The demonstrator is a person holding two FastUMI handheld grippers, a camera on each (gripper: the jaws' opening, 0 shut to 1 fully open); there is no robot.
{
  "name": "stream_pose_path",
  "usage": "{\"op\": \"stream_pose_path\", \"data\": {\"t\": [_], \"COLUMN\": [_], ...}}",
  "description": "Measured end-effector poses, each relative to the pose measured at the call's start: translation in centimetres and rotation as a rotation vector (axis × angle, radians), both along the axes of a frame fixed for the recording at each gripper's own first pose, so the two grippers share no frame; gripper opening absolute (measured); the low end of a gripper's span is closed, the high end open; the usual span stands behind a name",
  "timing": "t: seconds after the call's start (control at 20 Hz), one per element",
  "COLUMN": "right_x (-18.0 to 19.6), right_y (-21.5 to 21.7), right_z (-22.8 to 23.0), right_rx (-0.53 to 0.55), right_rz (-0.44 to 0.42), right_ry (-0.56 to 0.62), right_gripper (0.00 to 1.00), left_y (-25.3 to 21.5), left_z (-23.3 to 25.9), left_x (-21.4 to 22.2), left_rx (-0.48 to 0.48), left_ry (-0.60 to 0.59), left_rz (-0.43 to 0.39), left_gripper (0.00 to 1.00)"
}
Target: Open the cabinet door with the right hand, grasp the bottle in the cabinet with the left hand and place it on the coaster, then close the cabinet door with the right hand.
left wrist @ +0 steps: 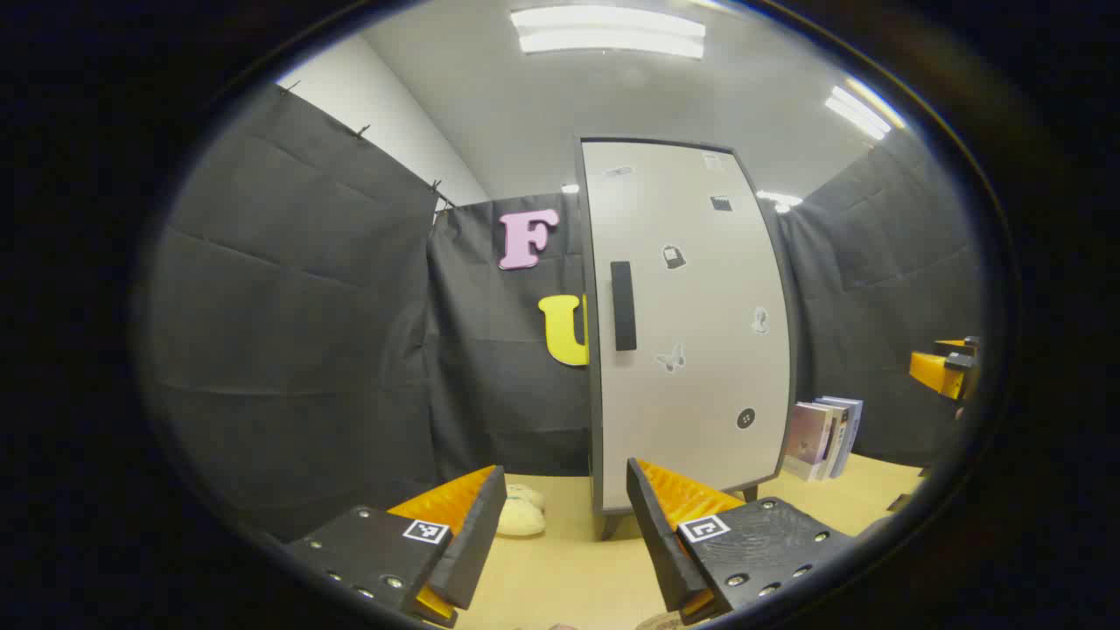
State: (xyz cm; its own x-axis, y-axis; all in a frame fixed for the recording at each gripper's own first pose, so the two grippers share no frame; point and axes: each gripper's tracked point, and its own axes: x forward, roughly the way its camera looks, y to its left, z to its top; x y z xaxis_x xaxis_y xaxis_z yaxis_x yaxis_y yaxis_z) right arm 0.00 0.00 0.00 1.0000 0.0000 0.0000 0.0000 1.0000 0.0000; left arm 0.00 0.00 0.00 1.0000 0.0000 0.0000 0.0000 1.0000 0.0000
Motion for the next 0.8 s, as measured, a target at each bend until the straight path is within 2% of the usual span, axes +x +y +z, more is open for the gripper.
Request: {"op": "stream_pose_path", "data": {"t": [0.8], "right_x": [0.16], "right_y": [0.62], "right_z": [0.23], "right_rx": [0.009], "right_rz": [0.016], "right_ry": [-0.004], "right_gripper": [0.95], "left_y": [0.23], "left_z": [0.63], "left_x": [-0.26], "left_rx": [0.011], "left_ry": [-0.02], "left_rz": [0.007], "left_gripper": [0.79]}}
